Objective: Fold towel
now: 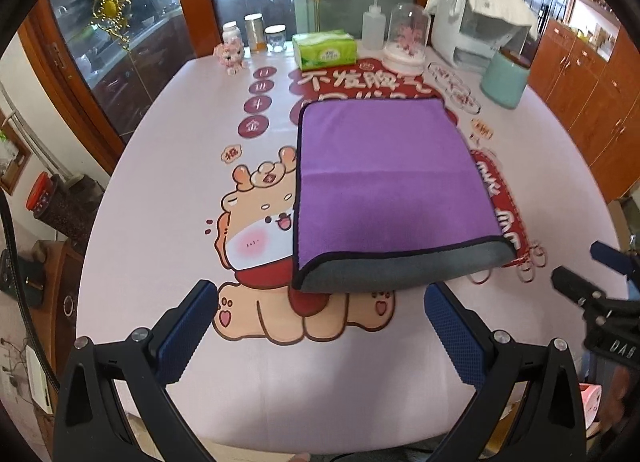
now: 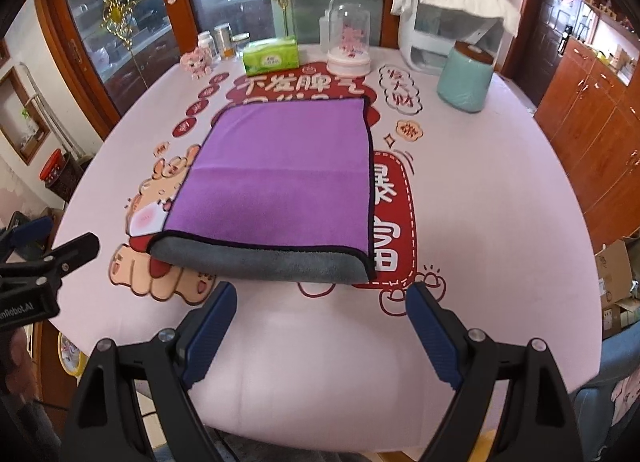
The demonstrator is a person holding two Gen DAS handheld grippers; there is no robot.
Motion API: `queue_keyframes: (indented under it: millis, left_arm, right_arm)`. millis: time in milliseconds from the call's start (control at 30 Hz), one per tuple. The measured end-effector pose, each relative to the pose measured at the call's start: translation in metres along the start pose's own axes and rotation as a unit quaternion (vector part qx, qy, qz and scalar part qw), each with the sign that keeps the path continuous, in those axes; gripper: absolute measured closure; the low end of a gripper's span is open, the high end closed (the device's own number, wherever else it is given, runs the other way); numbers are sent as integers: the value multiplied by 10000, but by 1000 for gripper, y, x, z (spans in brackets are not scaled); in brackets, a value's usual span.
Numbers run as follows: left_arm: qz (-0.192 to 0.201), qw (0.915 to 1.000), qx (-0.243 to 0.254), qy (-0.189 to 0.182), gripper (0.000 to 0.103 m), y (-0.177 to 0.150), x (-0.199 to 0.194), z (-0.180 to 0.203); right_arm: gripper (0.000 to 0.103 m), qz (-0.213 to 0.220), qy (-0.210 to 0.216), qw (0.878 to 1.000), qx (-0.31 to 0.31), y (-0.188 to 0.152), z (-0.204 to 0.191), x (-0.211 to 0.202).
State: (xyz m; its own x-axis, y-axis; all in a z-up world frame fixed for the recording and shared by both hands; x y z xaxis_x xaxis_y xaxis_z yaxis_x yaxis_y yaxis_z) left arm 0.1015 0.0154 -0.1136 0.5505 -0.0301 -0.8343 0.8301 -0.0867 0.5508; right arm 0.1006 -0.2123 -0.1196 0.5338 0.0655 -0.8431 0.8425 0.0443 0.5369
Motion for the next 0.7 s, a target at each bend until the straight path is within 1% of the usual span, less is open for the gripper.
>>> queue_keyframes:
  millis: [133,200,267,367,433,600,700]
  left_arm:
    - [-338,9993,126,-24,1,-7,32,-5]
    - [-483,9987,175,-77,1,-11,48,-8]
    - [-623,9977,180,-186,1,-14,63,-11]
    - [-778,9958,231,-421,1,-16,80,-12]
    - [-776,9951,344,-511,1,-15,88,-12]
    - [-738,9928,618,-712,1,-7,104,-11]
    - [-845,9902,704,-855,5,-4,114,-12]
  right_arm:
    - [16,-167,249,9995,39,-5,11,24]
    - [16,-218,444,9988,-14,-7,15,35]
    - [16,-264,553,9980,-177,-8,18,47]
    - [16,-215,524,9969,-538,-9,20,60]
    - [16,-215,492,9959,-723,-10,22,67]
    - [17,-280,667,9931,-920,-6,27,85]
    - [26,-367,822,9908,-1009,-4,31,95]
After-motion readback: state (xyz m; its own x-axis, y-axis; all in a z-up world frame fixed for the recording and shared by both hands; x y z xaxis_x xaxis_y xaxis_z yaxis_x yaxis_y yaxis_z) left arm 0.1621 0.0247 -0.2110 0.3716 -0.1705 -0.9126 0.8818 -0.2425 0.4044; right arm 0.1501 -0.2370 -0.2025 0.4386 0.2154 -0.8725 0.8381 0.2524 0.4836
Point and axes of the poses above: each gripper's, at about its wrist camera, not at the fingertips, and x roughly the way its jaws point, z to its right, y to its top, the point moved 6 cm from there along x, roughly the way its jaws point, and after that the axes turned 5 degrees about z, right-handed, at the moved point
